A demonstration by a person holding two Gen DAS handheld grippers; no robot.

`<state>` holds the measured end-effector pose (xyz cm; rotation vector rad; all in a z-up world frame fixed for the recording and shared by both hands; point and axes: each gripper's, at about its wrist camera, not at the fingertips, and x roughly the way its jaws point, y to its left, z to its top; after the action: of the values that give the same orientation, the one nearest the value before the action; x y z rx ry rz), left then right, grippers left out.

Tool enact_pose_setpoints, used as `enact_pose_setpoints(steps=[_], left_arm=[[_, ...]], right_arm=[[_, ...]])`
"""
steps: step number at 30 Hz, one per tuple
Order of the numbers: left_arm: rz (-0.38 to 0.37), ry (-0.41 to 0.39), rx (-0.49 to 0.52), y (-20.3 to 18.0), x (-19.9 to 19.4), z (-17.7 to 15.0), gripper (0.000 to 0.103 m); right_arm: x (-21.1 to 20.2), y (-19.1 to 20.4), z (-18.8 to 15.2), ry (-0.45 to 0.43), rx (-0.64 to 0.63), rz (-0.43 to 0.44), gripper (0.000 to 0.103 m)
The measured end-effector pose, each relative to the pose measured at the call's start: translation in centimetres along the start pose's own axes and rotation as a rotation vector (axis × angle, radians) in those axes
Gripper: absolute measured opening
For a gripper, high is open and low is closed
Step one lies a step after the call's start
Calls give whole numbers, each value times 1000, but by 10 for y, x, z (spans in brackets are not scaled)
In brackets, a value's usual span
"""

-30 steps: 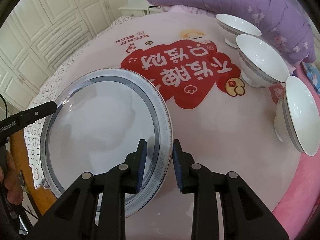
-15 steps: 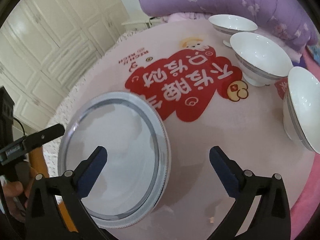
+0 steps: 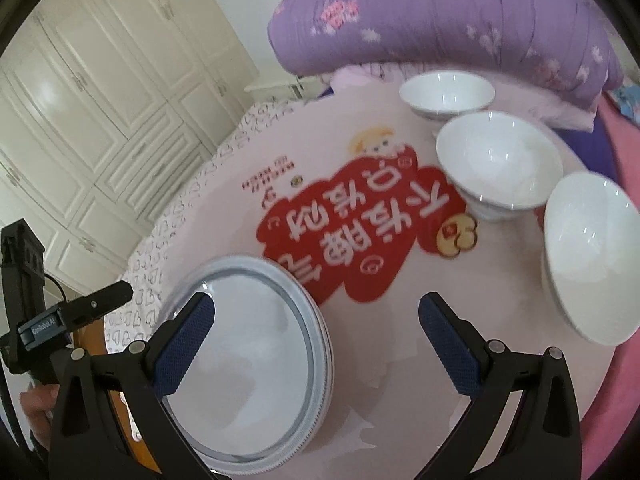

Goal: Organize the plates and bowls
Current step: 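Move both tools toward the row of white bowls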

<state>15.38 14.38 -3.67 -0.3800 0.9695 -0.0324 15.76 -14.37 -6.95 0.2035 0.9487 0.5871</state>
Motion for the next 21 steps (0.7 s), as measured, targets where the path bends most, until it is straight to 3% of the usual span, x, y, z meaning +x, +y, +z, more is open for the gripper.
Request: enact_pose_setpoints(steps=[13,21], left_arm=[[10,-212,108,-46,-62,13,102],[-36,-282,174,-78,-79,14,102]], right_arm=[[-50,7,38,-177,-12,18,103],[-97,-7,55,-278,-22,-57,103]])
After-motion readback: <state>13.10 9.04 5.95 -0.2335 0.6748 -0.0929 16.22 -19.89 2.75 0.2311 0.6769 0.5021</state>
